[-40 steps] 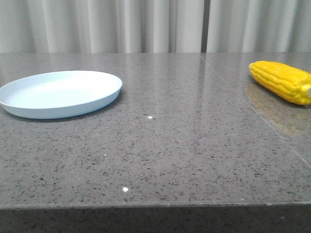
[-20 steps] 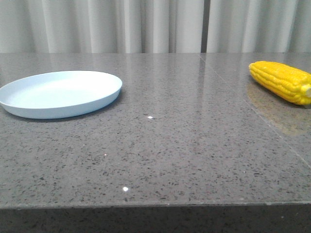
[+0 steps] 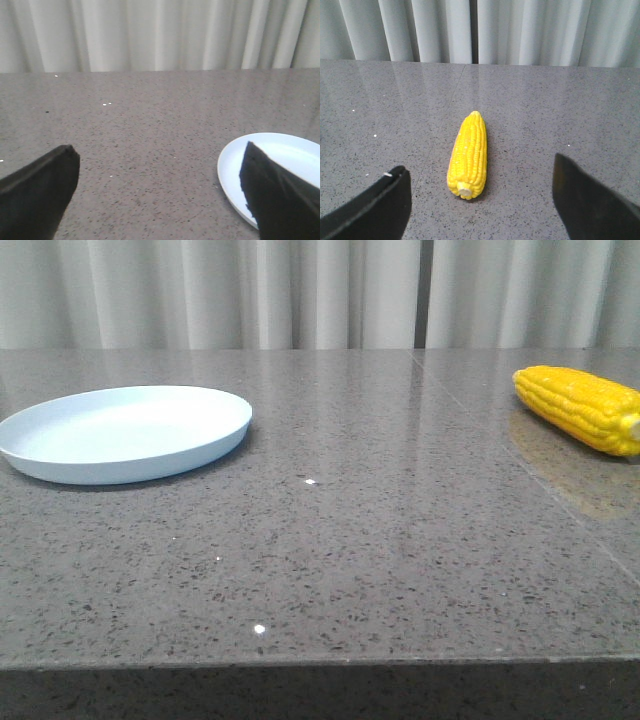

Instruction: Place corn on plate with both arms

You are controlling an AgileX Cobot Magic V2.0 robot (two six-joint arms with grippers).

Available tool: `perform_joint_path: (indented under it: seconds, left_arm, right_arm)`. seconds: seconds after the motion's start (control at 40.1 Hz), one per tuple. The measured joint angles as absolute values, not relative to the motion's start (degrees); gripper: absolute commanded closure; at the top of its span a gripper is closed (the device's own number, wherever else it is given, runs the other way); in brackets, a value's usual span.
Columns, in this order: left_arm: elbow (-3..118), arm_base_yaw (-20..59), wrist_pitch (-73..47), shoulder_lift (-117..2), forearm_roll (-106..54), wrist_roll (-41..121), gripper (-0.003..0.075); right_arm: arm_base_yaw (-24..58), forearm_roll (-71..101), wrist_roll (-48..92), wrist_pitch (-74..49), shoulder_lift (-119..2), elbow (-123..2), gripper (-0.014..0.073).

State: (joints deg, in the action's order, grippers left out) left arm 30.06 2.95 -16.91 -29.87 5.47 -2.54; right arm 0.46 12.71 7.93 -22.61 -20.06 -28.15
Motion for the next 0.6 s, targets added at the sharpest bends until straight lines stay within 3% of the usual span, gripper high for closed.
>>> perform_joint_path:
  seconds: [0.275, 0.449, 0.599]
  left_arm:
    - [44.17, 13.20, -26.75, -50.94, 5.14, -2.54, 0.0105]
    - [54.63, 14.53, -38.49, -66.29, 3.66, -2.54, 0.0105]
    - [59.80, 14.12, -41.57, -76.19, 3.28, -2.54, 0.0105]
  right_arm:
    - [0.46, 12.71, 7.93, -22.61, -20.06, -28.15, -0.0008]
    - [0.46, 12.71, 7.93, -22.61, -20.06, -28.15, -0.0008]
    - [0.46, 12.71, 7.93, -22.61, -20.06, -28.15, -0.0008]
